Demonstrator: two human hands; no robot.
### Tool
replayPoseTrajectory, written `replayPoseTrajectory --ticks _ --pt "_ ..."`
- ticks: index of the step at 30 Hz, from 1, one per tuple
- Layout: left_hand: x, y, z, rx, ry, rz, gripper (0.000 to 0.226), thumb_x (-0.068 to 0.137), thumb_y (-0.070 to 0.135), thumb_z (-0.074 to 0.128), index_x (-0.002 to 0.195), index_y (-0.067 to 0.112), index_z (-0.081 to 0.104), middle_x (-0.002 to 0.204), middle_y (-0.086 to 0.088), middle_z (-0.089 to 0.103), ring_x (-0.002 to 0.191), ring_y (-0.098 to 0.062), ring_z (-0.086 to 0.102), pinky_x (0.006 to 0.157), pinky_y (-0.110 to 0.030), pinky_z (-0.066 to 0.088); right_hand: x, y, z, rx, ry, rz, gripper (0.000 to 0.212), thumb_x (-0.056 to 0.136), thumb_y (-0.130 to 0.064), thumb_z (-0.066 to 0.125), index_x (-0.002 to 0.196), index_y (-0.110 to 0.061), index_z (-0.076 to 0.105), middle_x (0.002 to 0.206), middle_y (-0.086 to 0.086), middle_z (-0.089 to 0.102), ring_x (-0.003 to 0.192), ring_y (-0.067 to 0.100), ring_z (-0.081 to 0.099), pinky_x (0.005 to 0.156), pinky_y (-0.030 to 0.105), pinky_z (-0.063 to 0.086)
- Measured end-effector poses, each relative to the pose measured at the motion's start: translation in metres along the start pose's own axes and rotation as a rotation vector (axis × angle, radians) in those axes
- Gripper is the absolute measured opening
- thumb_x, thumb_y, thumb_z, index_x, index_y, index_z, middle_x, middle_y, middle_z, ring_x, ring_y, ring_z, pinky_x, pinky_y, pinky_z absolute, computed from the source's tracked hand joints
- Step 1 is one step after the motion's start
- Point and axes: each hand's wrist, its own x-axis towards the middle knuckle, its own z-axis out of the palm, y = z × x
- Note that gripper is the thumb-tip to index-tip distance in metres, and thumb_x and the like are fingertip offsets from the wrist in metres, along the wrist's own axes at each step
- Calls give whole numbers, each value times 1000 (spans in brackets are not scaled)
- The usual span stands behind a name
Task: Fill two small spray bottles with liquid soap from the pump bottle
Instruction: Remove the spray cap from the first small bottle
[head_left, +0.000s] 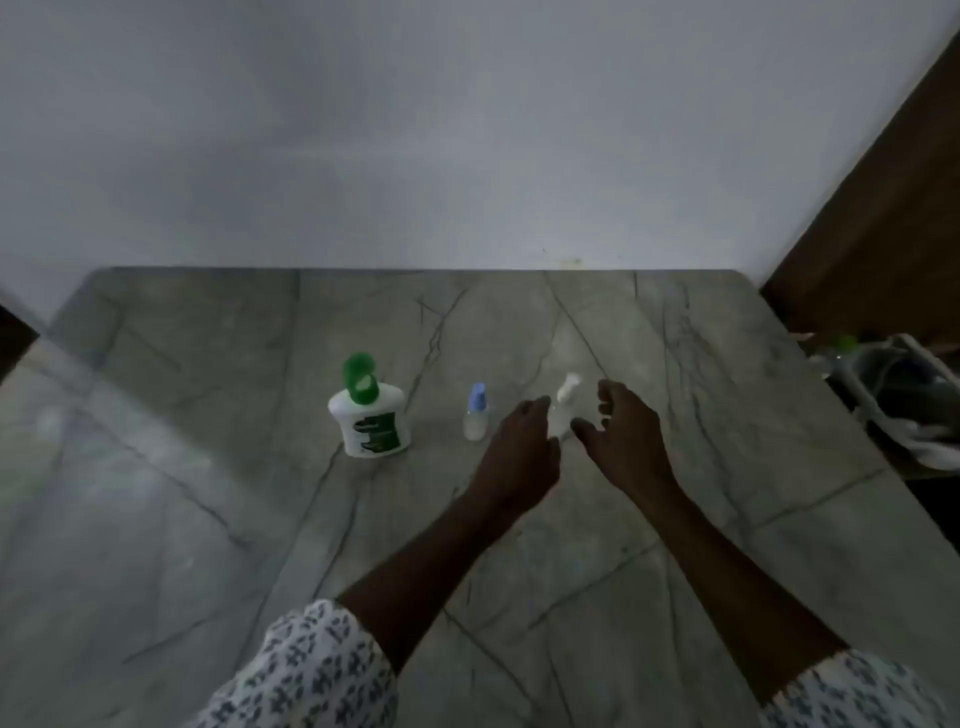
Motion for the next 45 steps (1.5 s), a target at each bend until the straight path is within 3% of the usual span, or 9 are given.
replayPoseTrajectory --ticks 2,5,9,17,22,28,33,35,45 --pt "9 -14 30 -58 31 -23 36 90 -2 51 126 1 52 120 -18 59 111 -31 58 89 -33 47 7 18 17 78 1 33 71 79 -19 77 140 -4 43 136 13 55 118 23 57 97 34 50" --pt "33 -34 66 -96 86 -92 59 90 0 52 146 0 34 146 -16 43 135 -30 42 107 -28 36 25 40 39 153 11 16 75 76 -20 80 140 -7 44 133 9 58 115 20 59 93 25 47" --pt "55 -48 86 -169 219 25 35 92 10 57 126 4 54 122 -10 62 113 -23 59 94 -30 48 38 50 50 187 62 -112 64 77 -19 79 134 -14 52 118 0 65 95 9 61 70 3 42" --pt "61 -60 81 -169 369 142 43 84 18 75 122 6 59 106 -7 71 92 -18 66 69 -23 45 40 49 44 188 103 -294 51 76 -34 79 122 -18 63 104 -4 70 87 8 66 64 11 45" --pt "31 -51 63 -82 408 163 37 79 25 79 107 7 62 92 -1 67 80 -12 62 54 -11 32 8 38 32 260 54 -380 44 75 -52 73 105 -20 71 97 -5 72 83 9 70 77 33 60" --pt "-50 -34 43 -107 429 160 35 68 26 84 82 12 56 78 0 61 69 -14 58 57 -23 40 -66 26 33 454 152 -371 42 77 -49 73 102 -16 70 89 2 72 76 20 72 72 46 60" --pt "-122 -43 32 -47 348 120 38 64 27 87 76 18 53 71 5 59 63 -8 54 53 -22 35 -128 14 44 433 195 -415 44 70 -44 79 70 -3 61 65 13 62 59 16 58 60 44 52" --pt "-137 -50 26 -73 357 120 40 64 31 88 76 18 52 69 8 58 59 -2 51 51 -19 33 -140 6 51 431 188 -425 41 72 -37 81 59 -9 54 54 2 50 50 11 45 52 34 41" --pt "-116 -99 9 -103 396 156 29 64 28 87 78 12 66 64 5 64 53 1 53 51 -13 40 -112 -16 93 297 198 -499 34 72 -36 82 67 -13 58 61 -2 56 53 7 47 50 18 34"
